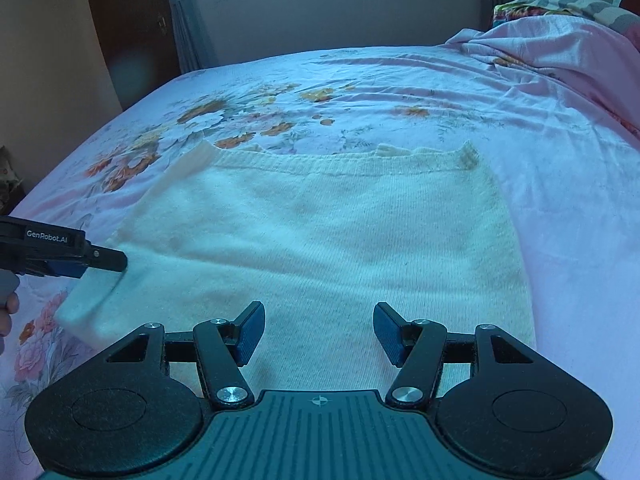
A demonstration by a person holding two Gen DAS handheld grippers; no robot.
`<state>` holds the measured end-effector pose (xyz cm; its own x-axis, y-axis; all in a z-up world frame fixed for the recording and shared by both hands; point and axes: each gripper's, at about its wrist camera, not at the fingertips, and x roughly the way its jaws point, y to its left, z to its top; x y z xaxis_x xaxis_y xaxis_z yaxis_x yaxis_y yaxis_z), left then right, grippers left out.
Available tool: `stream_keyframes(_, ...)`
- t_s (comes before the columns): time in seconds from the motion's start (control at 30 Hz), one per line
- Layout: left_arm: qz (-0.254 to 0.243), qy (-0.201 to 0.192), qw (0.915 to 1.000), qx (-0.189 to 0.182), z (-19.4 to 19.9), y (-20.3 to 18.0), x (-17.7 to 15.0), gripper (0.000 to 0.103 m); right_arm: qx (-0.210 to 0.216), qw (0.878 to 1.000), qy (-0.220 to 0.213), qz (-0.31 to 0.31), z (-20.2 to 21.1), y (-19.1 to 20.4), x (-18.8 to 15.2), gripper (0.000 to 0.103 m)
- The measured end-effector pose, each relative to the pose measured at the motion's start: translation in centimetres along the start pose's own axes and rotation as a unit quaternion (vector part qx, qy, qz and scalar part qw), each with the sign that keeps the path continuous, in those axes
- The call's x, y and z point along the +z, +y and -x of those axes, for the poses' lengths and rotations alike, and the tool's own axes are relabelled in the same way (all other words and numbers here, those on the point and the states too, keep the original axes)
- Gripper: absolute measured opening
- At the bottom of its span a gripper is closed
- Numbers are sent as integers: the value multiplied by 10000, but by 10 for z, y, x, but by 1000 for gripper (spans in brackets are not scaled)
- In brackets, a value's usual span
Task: Fold small clothes
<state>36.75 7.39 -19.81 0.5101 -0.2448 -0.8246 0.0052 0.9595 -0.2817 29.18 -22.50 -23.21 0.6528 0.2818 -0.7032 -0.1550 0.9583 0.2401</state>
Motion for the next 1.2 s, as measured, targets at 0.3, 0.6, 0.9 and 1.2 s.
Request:
stream_keyframes(0.3,162,-133,9992,-347,-19,0,9,59,-18,10000,-17,21,-1,0,0,60)
stream_keyframes(0.6,302,-183,9966,-742,-33,2,16,28,-37,10000,-24,-22,-14,0,7,60)
stream_keyframes(0.9,-60,-104,9974,-707,-33,-7,16,25,-118,9998,-114,107,-24,5,15,60)
stream_keyframes(1.2,143,-186,9978,-616,-28,-9,16,19,-79,9996,-256,99,-26,13,25,60)
